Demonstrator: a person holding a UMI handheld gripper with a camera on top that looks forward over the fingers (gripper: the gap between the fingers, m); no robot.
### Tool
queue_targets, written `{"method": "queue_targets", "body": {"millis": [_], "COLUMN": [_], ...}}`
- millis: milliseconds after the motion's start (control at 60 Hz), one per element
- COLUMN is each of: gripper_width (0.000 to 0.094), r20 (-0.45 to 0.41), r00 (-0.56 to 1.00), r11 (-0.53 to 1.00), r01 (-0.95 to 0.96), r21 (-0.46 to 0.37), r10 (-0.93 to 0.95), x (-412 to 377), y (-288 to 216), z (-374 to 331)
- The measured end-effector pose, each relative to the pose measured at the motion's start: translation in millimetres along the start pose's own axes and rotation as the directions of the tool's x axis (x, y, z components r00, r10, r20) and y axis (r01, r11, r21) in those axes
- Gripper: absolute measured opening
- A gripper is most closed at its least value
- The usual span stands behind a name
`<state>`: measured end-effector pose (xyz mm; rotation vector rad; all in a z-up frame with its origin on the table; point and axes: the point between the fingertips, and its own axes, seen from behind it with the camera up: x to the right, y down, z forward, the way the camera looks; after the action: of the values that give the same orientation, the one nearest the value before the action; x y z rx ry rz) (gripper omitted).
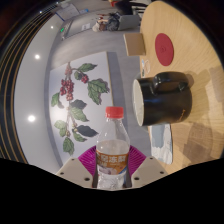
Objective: Pour water
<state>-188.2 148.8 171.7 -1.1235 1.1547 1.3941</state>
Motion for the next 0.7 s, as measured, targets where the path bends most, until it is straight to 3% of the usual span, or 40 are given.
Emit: {"method": "queue_targets", "body": {"millis": [183, 483, 583, 650, 700], "gripper_width": [0.0403, 0.0405, 0.0404, 0.0402, 0.0403], "r20": [-0.022, -0.037, -0.027, 0.092, 0.179], "r00": [0.957, 0.941, 0.971, 0.994, 0.965], "r11": [0.957, 0.941, 0.965, 0.983, 0.963], "r01": [-0.289, -0.337, -0.240, -0.036, 0.222], "r21": [-0.027, -0.031, -0.104, -0.182, -0.155], "r10": [0.289, 0.335, 0.239, 0.053, -0.194], "x": [10, -3, -23, -52, -92], "y": [-11, 4, 15, -4, -9], "z": [2, 5, 2, 0, -9]}}
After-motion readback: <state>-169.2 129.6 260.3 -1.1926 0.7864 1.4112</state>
